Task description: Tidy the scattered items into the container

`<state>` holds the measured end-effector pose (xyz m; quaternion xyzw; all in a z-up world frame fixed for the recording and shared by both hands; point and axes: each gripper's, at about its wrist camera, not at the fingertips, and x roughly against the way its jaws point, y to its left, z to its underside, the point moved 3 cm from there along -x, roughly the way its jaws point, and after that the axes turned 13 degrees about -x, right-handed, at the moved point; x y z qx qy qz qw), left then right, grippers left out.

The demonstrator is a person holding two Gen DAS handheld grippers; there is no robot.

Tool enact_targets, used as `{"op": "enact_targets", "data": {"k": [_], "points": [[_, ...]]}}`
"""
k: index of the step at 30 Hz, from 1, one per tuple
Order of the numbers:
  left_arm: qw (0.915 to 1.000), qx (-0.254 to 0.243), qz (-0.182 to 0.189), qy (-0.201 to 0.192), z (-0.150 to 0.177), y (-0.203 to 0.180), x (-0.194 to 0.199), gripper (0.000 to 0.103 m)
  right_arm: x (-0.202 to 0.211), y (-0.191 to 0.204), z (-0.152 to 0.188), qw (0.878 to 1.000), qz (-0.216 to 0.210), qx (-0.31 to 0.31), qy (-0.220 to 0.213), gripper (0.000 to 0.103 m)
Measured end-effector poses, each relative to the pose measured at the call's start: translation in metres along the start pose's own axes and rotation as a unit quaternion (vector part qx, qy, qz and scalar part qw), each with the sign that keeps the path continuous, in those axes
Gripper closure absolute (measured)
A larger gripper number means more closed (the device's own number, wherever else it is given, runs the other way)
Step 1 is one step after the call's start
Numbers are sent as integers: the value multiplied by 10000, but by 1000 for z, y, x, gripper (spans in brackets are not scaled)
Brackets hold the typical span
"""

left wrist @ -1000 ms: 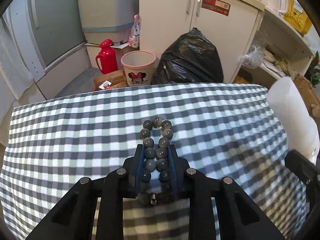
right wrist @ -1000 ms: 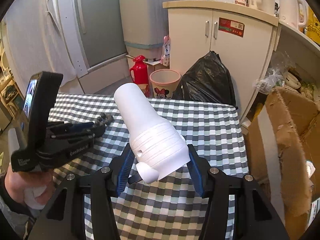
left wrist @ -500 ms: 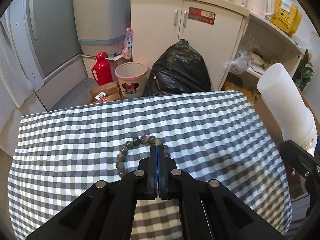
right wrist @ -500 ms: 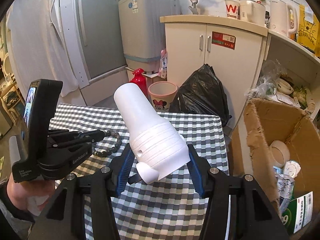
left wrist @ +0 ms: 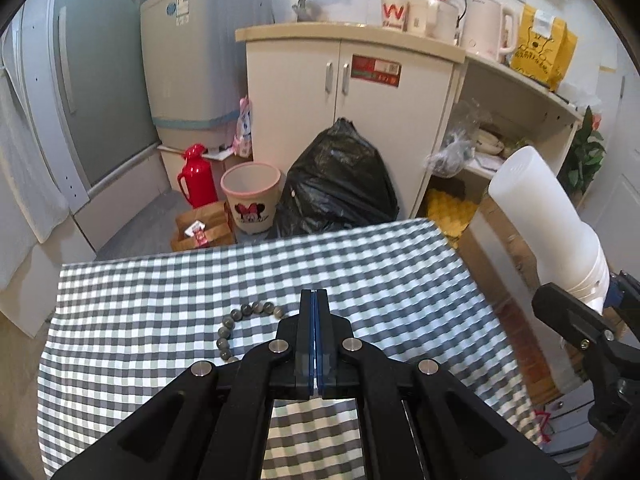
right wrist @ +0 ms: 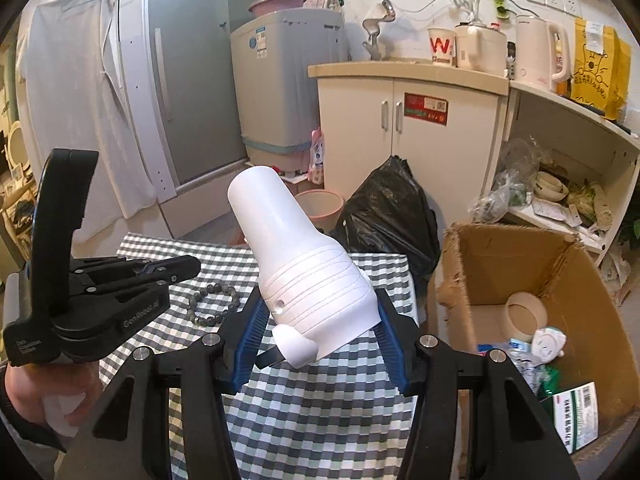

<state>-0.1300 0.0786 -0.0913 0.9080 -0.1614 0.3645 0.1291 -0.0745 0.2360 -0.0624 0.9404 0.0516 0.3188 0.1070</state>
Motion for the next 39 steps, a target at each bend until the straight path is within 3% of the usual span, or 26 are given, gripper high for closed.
{"op": "enact_targets", "data": {"k": [25,31,34,38,39], "points": [[9972,-205,7,-721,-39,-49,79,103,82,-36,-21,9978,114,-202,-626,51],[9969,-253,-262,-701,-40,-46,75,103,88,-43,-21,9974,122,-246,-667,51],[9980,-12,-474,-422,-28,-20,51,94,88,-47,-21,9973,136,-263,-676,51],[9966,239,-783,-65,-5,10,15,51,83,-51,-24,9971,154,-287,-686,51],[9959,278,-861,19,1,16,6,48,82,-52,-24,9971,156,-288,-682,51]]}}
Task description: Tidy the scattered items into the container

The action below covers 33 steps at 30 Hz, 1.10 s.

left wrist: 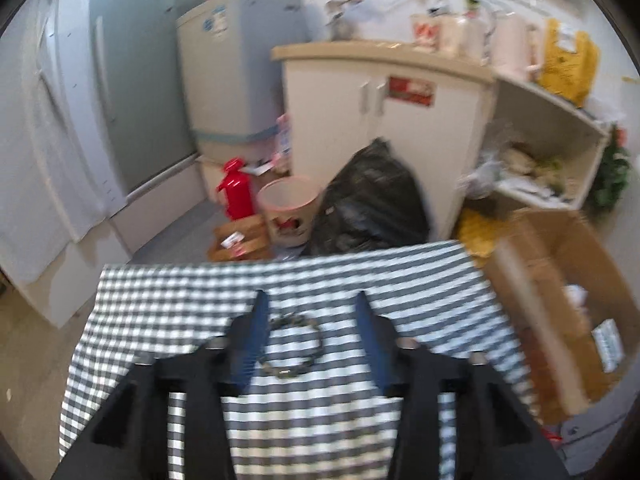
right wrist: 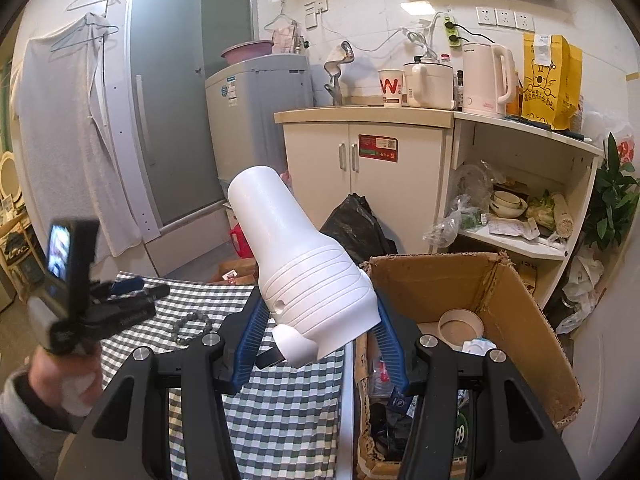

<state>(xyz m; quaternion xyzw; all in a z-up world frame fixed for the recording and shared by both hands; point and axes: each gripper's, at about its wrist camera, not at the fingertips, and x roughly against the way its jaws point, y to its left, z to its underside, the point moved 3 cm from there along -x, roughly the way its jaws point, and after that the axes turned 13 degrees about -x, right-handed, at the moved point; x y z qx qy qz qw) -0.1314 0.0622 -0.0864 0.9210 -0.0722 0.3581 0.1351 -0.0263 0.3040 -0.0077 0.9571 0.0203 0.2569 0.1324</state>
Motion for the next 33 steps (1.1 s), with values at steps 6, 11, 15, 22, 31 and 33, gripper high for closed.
{"op": "enact_targets", "data": {"k": [6,11,15,22,31,33], "points": [[9989,-143,-154,418,27,4,-52,22,-14,-5,0,10000,-1,0,79,51],[9967,-131,-126,789,44,2,-91,22,-24,-11,0,9999,43,8,158,51],[9948,-196,79,1001,52,-9,-116,21,-30,-19,-1,9998,87,-15,188,51],[9943,14,548,915,48,-20,-122,53,-29,-30,-2,9998,129,-55,173,51],[9914,-323,871,917,30,-63,-115,92,-20,-48,-5,9996,199,-170,95,51],[9913,-349,932,865,27,-71,-110,92,-17,-54,-6,9995,232,-208,68,51]]}}
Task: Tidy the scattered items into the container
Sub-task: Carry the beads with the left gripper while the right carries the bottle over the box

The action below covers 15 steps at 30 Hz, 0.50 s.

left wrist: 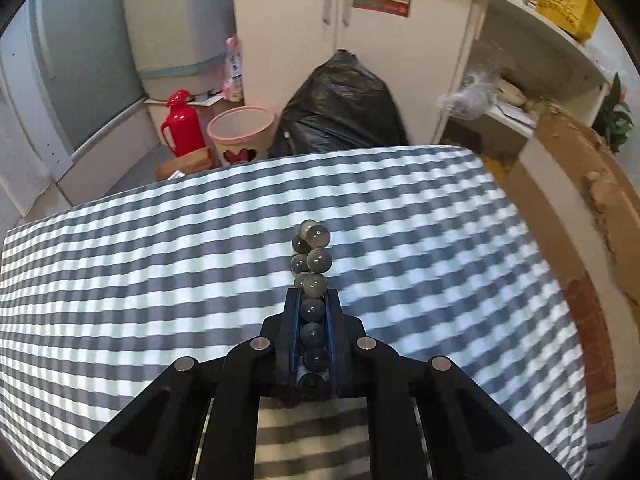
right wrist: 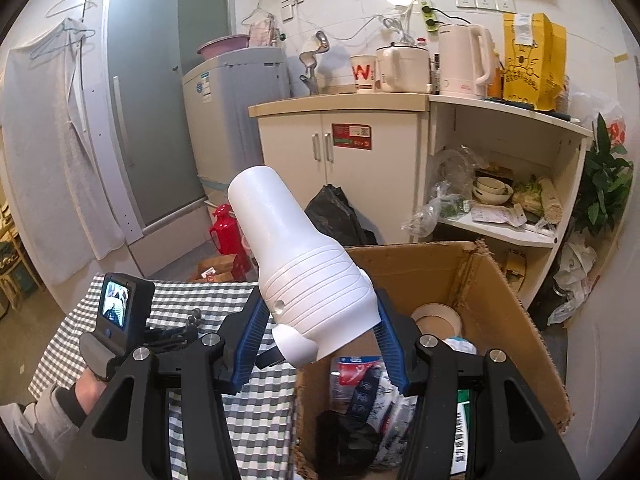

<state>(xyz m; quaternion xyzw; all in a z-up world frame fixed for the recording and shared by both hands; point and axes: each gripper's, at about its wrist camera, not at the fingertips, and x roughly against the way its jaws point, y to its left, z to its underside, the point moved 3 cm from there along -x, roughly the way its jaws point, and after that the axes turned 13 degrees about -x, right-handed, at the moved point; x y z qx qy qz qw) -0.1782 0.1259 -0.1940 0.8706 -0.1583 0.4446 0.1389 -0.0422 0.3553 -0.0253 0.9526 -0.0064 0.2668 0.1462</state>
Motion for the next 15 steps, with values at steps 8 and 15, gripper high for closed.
{"op": "enact_targets", "data": {"k": [8,15], "points": [[9987,-162,152,-463,-23,-28,39,92,14,-19,-5,9998,111,-137,-116,51],[9954,-240,233,-892,-46,-50,85,92,29,-24,-12,9994,135,-175,-260,51]]}}
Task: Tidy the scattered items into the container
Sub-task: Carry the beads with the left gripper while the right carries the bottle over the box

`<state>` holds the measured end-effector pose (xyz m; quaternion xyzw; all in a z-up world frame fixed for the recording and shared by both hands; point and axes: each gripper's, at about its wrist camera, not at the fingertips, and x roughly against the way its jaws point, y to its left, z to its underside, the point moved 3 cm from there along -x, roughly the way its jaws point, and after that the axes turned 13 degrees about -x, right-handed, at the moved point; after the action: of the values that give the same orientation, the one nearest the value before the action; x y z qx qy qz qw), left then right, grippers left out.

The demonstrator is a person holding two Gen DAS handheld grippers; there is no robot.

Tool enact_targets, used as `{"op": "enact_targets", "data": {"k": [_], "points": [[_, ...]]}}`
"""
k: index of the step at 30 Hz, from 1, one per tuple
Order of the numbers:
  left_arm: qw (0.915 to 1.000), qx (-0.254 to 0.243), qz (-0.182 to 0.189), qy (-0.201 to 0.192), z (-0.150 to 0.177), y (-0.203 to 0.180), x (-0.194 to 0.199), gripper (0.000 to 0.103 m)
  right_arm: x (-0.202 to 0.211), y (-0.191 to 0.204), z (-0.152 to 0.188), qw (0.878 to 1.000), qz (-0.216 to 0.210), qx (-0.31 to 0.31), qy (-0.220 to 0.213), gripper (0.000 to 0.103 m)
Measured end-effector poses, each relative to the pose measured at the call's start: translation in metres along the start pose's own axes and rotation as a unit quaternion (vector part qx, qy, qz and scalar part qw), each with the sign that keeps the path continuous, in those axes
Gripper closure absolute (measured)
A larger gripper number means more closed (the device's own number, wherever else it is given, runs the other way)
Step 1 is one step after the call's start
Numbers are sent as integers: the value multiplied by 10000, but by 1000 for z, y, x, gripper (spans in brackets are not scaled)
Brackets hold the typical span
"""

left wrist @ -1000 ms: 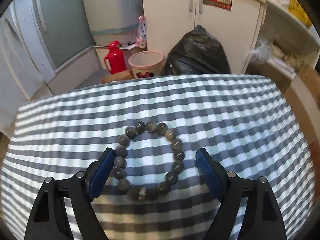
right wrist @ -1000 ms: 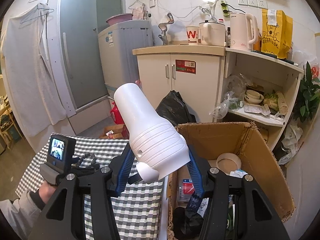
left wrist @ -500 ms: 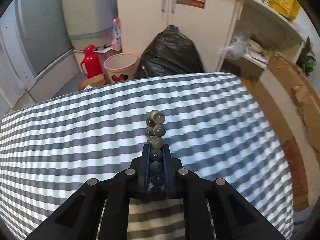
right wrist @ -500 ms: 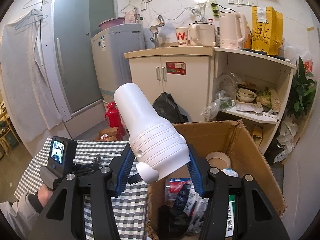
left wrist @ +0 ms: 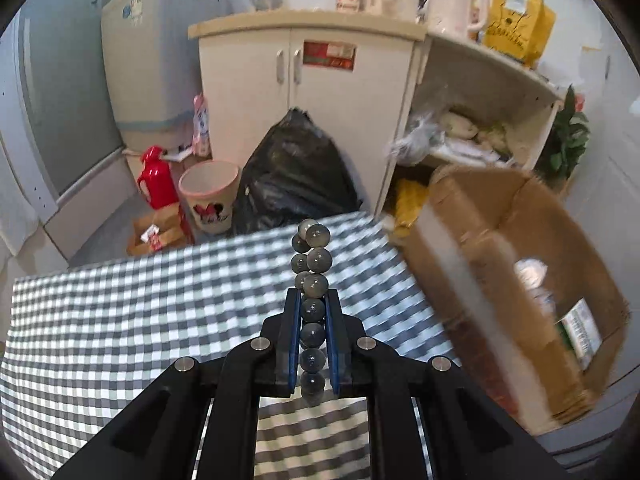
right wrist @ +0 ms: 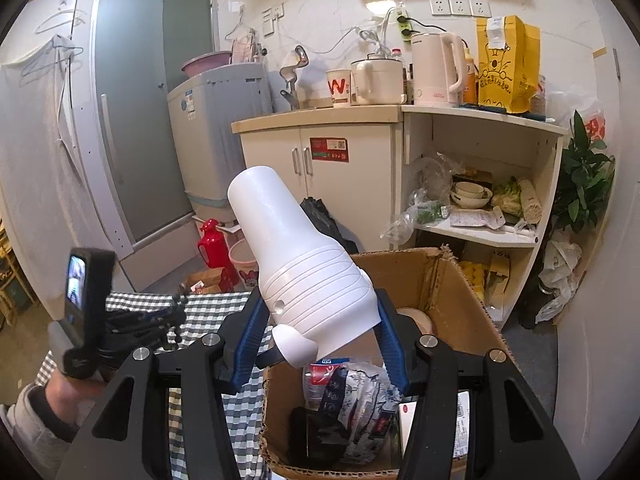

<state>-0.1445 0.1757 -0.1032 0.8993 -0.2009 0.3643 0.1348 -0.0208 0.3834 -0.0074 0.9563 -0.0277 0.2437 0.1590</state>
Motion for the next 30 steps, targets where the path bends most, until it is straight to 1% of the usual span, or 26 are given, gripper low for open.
{"op": "enact_targets", "data": {"k": [3,8,16,19,24,27,30], "points": [[9997,-7,202,-161,-16,-11,17,92,7,-2,-4,10000,33,4,-60,51],[9978,-104,360,-539,-43,-33,49,92,21,-12,-11,9998,128,-10,-174,51],[9911,-585,806,-887,-73,-91,81,92,36,-33,-17,9991,331,-87,-253,51],[9889,-710,914,-928,-79,-110,82,92,39,-45,-17,9987,414,-138,-267,51],[9868,-901,1016,-882,-85,-139,75,92,43,-64,-17,9978,563,-238,-252,51],[9857,-1125,985,-777,-83,-158,64,92,41,-77,-14,9972,665,-288,-182,51],[9842,-1249,1089,-630,-77,-175,49,92,34,-87,-9,9968,742,-301,-56,51]]}}
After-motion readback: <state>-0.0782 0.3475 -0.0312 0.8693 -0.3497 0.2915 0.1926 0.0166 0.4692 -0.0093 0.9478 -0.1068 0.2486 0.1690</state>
